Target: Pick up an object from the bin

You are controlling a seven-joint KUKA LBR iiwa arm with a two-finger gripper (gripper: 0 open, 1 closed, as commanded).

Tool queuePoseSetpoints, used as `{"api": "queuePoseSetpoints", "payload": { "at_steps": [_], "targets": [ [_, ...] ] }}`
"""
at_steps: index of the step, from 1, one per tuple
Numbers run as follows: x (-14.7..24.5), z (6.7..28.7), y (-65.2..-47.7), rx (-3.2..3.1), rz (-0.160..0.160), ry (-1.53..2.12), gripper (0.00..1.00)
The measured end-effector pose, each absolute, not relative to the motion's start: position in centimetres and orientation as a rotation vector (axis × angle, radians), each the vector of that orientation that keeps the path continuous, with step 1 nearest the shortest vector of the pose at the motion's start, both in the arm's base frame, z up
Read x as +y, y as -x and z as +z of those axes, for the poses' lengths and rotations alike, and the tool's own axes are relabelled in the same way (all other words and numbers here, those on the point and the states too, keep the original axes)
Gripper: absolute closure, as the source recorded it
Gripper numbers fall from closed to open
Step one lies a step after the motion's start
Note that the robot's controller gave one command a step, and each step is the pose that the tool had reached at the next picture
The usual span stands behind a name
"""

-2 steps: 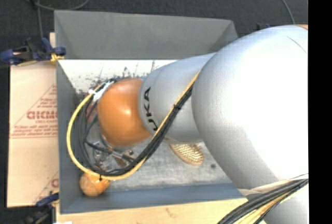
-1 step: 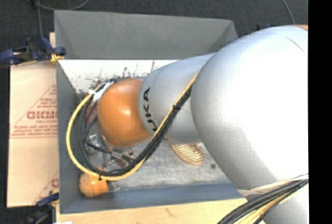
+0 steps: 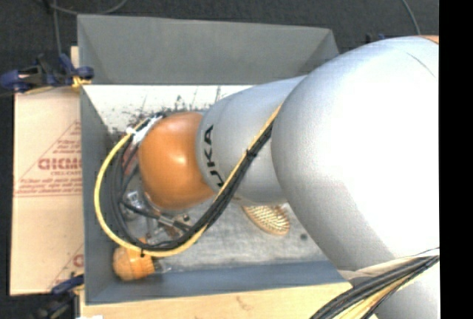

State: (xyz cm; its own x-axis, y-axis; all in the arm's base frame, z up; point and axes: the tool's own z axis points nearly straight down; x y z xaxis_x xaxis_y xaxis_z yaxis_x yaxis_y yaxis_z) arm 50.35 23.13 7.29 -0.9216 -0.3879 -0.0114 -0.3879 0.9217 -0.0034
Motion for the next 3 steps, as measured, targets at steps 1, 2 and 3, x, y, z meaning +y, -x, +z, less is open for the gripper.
{"api": "queuePoseSetpoints", "payload": {
  "at_steps": [1, 2, 3],
  "targets": [
    [23.6, 7.5, -49.2, 2.950, -0.006, 1.004, 1.00],
    [23.7, 7.5, -49.1, 2.951, -0.005, 1.002, 1.00],
    [23.5, 12.9, -48.0, 2.967, -0.002, 1.040, 1.00]
  ]
}}
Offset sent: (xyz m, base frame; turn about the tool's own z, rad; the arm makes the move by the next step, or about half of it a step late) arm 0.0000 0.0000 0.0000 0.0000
